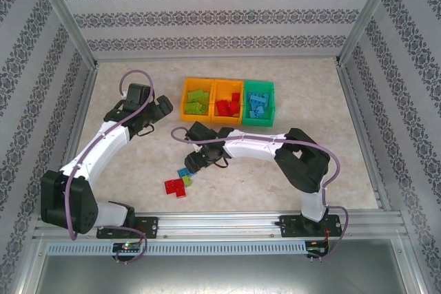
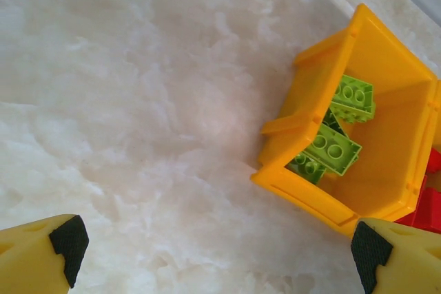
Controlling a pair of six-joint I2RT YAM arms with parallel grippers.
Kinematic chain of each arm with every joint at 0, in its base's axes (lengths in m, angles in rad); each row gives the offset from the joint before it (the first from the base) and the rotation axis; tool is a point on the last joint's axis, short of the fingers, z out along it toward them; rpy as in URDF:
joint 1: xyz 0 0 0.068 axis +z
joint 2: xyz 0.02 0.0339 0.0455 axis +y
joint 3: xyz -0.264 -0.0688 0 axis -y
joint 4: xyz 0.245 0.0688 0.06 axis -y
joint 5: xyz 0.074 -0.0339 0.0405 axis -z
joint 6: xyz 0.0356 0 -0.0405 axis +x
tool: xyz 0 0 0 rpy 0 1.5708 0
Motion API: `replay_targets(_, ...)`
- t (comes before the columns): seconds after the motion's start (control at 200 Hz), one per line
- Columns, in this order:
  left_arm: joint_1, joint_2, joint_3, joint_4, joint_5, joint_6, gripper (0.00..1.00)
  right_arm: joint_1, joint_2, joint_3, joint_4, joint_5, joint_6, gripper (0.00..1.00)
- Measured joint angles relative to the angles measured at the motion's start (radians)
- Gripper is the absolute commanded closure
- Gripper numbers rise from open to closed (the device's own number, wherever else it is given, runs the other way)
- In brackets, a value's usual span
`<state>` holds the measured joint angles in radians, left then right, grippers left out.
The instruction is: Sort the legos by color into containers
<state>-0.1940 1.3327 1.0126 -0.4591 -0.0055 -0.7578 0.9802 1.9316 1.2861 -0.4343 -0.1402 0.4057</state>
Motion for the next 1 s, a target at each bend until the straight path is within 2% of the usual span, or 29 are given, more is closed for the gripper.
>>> replay_targets(0.46, 0.013, -0.009, -0.025, -0.007, 0.001, -0.007, 0.0, -0.002, 0.011, -0.004, -0.001, 0.006, 0.011, 0.47)
replay_targets(0.834, 0.013, -0.005, -0.025, -0.007, 0.005, -0.007, 0.0, -0.124, -0.106, -0.136, -0.018, 0.073, 0.01, 0.45)
replay_targets(0.999, 0.013, -0.005, -0.025, -0.007, 0.004, -0.007, 0.0, -0.133, -0.157, -0.148, -0.04, 0.096, 0.017, 0.38)
